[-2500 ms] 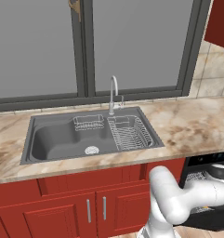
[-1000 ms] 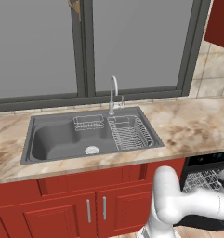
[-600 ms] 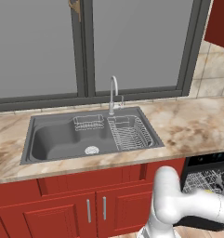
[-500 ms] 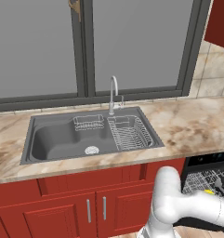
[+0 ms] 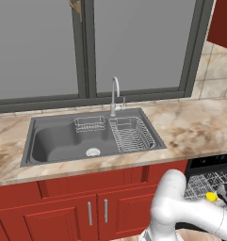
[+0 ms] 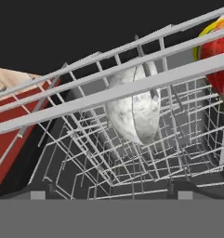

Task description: Pick up the cup and bowl from the counter, place them in the dishwasher, and close the dishwasher door.

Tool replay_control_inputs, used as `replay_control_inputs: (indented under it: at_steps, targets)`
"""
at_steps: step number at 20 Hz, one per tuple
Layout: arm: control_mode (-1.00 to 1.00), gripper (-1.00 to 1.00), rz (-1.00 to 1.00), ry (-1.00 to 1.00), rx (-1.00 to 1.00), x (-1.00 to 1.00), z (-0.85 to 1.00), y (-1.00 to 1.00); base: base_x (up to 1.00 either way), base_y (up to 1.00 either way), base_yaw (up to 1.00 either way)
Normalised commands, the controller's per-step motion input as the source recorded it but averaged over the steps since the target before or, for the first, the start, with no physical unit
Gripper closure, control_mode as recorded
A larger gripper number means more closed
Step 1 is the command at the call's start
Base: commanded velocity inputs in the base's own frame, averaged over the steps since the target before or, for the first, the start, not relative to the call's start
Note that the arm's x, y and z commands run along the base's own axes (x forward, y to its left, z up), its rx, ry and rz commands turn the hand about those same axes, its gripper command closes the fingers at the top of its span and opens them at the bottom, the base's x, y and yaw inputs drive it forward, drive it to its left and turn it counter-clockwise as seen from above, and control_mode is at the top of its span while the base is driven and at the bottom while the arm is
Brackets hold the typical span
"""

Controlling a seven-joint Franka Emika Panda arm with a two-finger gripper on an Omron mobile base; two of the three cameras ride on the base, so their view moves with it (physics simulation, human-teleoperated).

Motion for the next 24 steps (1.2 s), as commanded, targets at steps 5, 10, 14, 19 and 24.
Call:
replay_control_inputs:
  at_steps: [5, 10, 14, 19, 24]
  targets:
    - [-1.00, -1.00, 0.06, -0.16, -0.03, -0.43, 0.37, -0.08, 0.00, 0.00, 0.00]
    - [-1.00, -1.00, 0.02, 0.02, 0.00, -0.37, 0.24, 0.00, 0.00, 0.00, 0.00]
    - [-1.00, -1.00, 0.00, 0.12, 0.02, -0.33, 0.40, 0.00, 0.00, 0.00, 0.00]
    - [-1.00, -1.00, 0.01, 0.23, 0.10, -0.10, 0.69, 0.00, 0.00, 0.00, 0.00]
    - [-1.00, -1.00, 0.02, 0.27, 0.04, -0.01, 0.25, 0.00, 0.00, 0.00, 0.00]
